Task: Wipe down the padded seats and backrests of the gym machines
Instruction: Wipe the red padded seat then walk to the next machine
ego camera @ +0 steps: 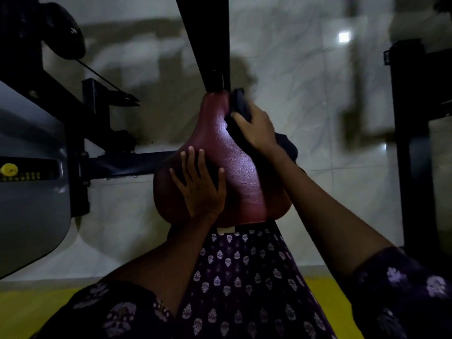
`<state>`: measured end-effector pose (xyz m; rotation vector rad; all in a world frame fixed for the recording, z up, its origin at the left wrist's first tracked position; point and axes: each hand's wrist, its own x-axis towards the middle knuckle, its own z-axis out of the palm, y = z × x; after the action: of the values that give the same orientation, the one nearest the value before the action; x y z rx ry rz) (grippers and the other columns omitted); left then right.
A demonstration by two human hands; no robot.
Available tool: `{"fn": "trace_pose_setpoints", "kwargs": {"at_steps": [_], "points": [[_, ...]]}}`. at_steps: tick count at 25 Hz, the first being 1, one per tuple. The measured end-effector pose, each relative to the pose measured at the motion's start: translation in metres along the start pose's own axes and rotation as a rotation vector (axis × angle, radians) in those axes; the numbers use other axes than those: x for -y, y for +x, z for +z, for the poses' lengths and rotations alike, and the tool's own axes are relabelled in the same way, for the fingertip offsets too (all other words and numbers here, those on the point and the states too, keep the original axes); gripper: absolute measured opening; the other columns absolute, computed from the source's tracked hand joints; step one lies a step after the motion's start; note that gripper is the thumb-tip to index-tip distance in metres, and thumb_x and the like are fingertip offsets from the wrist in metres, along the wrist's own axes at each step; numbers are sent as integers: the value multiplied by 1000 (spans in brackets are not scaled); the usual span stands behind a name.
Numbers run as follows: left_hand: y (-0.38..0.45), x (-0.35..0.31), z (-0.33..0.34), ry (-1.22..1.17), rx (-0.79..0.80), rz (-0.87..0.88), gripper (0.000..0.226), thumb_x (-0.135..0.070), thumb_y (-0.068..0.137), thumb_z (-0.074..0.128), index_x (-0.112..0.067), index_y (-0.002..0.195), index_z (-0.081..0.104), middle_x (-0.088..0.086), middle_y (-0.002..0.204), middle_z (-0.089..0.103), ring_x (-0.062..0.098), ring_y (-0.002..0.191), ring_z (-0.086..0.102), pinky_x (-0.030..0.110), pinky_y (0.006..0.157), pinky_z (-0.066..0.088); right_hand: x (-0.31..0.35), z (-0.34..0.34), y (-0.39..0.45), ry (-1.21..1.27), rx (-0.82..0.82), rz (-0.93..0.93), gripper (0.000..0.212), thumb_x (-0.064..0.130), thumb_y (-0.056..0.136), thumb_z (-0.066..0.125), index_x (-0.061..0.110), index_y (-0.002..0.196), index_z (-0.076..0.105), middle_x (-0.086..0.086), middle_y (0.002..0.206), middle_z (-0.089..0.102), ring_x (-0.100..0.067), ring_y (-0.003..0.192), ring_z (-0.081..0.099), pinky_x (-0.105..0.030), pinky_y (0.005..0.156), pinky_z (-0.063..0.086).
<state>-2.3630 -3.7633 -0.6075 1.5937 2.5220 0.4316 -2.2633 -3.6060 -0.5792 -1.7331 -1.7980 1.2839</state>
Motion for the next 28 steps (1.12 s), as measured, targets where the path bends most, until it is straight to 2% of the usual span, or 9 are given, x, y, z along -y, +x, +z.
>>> {"fn": "trace_pose_setpoints", "kwargs": {"at_steps": [2, 4, 9, 11, 14, 17, 20, 23, 28], "points": [[0, 0, 0, -10, -9, -4, 59, -44, 92, 39, -10, 139, 35, 14, 149, 37, 29, 140, 27, 62, 111, 15, -24, -12, -25, -166, 69, -56, 44, 49, 83, 49, 19, 113, 57, -6, 102, 64, -30, 97, 52, -36, 77, 41], [1, 0, 0, -23, -9, -8, 58, -43, 91, 40, -10, 139, 36, 14, 148, 37, 28, 140, 25, 62, 111, 14, -46, -24, -46, -327, 53, -87, 62, 59, 77, 40, 20, 121, 58, -5, 107, 63, -30, 98, 47, -39, 82, 39], [1, -3, 0, -28, -17, -6, 58, -42, 89, 43, -9, 137, 39, 14, 147, 38, 29, 140, 27, 60, 111, 12, -69, -2, -128, -330, -362, 187, 66, 57, 80, 42, 27, 138, 47, -5, 136, 49, -33, 110, 41, -46, 93, 36], [0, -4, 0, -43, -16, -8, 58, -41, 88, 44, -7, 136, 41, 14, 147, 39, 30, 140, 28, 60, 112, 12, -64, 18, -154, -364, -405, 260, 66, 57, 81, 43, 30, 141, 43, -6, 144, 42, -36, 116, 39, -50, 97, 32], [-1, -7, -2, -44, 0, -11, 59, -41, 88, 45, -6, 136, 44, 14, 147, 38, 30, 140, 27, 60, 112, 11, -57, 19, -140, -402, -438, 312, 67, 58, 79, 37, 29, 139, 46, -7, 142, 43, -39, 116, 39, -52, 96, 30], [-1, -7, -4, -56, 37, -19, 59, -41, 90, 44, -6, 136, 45, 15, 148, 37, 30, 141, 26, 60, 112, 9, -37, 13, -95, -515, -364, 318, 67, 62, 83, 28, 28, 139, 45, -4, 142, 44, -37, 119, 37, -47, 96, 25], [-2, -5, -4, -9, 74, -23, 61, -46, 92, 38, -8, 139, 42, 13, 149, 36, 29, 141, 25, 59, 113, 7, -6, 26, -54, -536, -260, 137, 64, 58, 91, 31, 19, 140, 42, -4, 141, 46, -34, 120, 38, -44, 95, 25], [-3, -7, -2, 27, 91, -27, 63, -49, 92, 32, -9, 141, 38, 13, 150, 34, 29, 141, 26, 59, 112, 7, 22, 39, -14, -504, -282, 18, 60, 54, 95, 39, 17, 142, 39, -5, 143, 44, -33, 119, 40, -43, 94, 27], [-2, -6, -2, -28, 73, -40, 59, -46, 91, 35, -12, 140, 36, 12, 149, 36, 28, 141, 27, 60, 111, 11, 58, 29, 47, -740, -18, -221, 59, 56, 79, 39, 26, 127, 55, -3, 131, 54, -36, 119, 38, -42, 92, 32]]}}
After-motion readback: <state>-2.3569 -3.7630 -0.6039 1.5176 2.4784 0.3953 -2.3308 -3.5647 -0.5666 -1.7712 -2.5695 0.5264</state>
